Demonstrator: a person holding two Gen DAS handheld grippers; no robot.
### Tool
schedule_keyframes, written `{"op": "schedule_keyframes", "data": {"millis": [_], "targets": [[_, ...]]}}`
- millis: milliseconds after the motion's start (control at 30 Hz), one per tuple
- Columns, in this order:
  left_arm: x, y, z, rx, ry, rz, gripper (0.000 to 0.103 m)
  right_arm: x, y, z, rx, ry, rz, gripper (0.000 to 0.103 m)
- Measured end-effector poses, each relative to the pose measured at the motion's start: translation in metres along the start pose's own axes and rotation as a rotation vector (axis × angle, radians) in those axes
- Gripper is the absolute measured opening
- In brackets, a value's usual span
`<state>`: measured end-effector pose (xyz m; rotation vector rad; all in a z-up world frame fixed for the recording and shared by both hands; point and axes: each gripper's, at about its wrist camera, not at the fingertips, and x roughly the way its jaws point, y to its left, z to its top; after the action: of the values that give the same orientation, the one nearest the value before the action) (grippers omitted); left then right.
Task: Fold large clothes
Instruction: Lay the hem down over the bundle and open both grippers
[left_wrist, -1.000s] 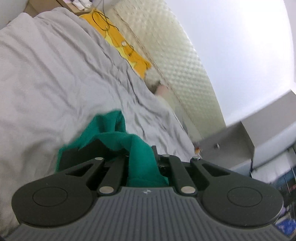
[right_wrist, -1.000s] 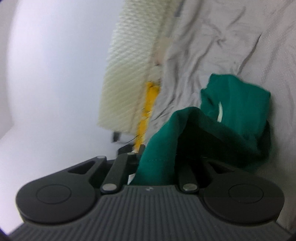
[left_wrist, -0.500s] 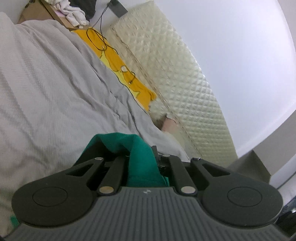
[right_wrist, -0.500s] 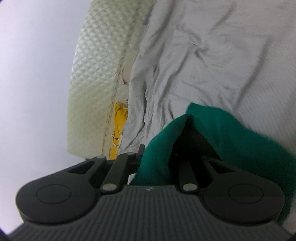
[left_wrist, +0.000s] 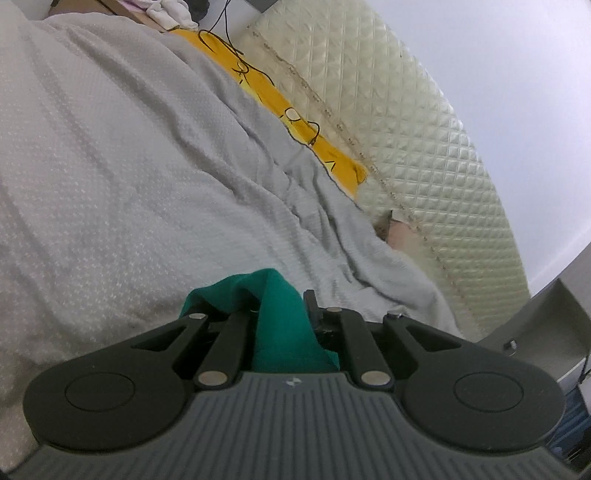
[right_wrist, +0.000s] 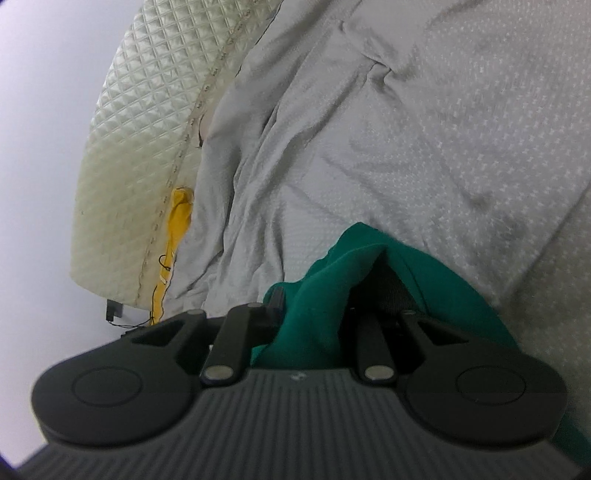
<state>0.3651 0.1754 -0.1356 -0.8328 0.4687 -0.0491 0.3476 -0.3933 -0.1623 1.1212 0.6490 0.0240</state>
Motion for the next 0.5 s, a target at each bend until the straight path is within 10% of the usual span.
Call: {"op": "schedule_keyframes", "data": {"millis": [300, 400, 500], "targets": [[-0.024, -0.014, 0.005, 0.008, -0.032, -0.097, 0.017, -0.026, 0.026, -0.008, -0.133, -0.054, 0.042, 0.033], [-0.04, -0.021, 0.011, 0.007, -0.02, -0.171, 0.044, -0.042, 0.034, -0.01, -0.152, -0.073, 0.097, 0.069], [-0.057, -0.033, 0.014, 0.028, -0.035, -0.206, 0.063, -0.058, 0.043, -0.014, -0.165, -0.093, 0.145, 0.074]]}}
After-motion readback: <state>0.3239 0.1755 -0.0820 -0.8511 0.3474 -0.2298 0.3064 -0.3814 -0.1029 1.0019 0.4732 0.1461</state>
